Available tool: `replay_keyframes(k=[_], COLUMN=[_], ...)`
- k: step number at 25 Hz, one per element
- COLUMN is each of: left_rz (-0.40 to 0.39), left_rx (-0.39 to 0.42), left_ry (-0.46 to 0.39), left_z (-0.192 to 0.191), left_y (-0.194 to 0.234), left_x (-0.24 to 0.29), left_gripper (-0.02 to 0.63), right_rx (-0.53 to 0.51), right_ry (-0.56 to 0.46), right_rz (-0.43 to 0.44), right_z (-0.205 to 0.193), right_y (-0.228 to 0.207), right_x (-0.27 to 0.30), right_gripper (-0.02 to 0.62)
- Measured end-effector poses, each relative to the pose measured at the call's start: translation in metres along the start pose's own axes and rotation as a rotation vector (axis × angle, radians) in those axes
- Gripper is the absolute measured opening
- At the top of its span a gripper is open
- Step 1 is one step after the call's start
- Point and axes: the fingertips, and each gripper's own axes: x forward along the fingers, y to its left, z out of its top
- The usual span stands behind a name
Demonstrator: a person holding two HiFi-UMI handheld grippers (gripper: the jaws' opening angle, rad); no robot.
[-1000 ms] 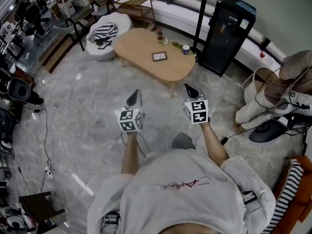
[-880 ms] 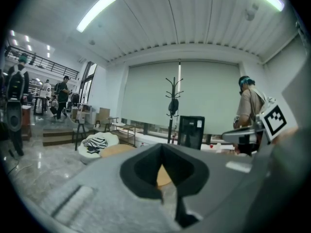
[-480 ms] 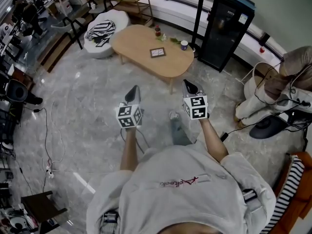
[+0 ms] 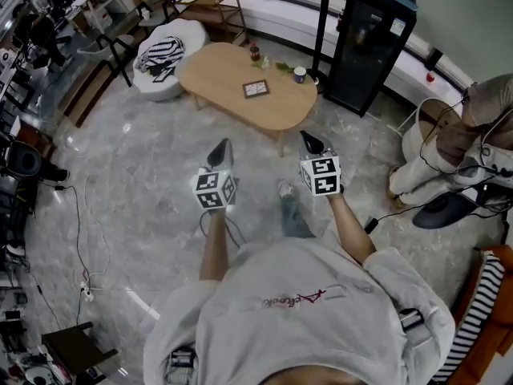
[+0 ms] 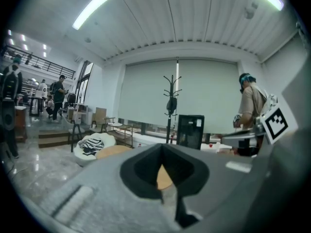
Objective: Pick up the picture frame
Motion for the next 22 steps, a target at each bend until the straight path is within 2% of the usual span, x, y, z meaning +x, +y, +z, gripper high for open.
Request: replay_keyframes(k=[7,22], left_rz=[0.013,0.018], left_rx=[0.003,-0.016], left_ry=[-0.004,0.023], left_z=[0.012,0.043], left_y=[0.024,0.065], left_x=[0.042,0.167], left_gripper=[0.0,0.0], right_rx=[-0.011,-0.012], right_ry=[0.001,0.035], right_rz=[0.008,0.028], right_z=[0.014,0.046], right_y=[-0.018,-0.079], right_x=[0.045,0.162], right_gripper=[0.006,0.006])
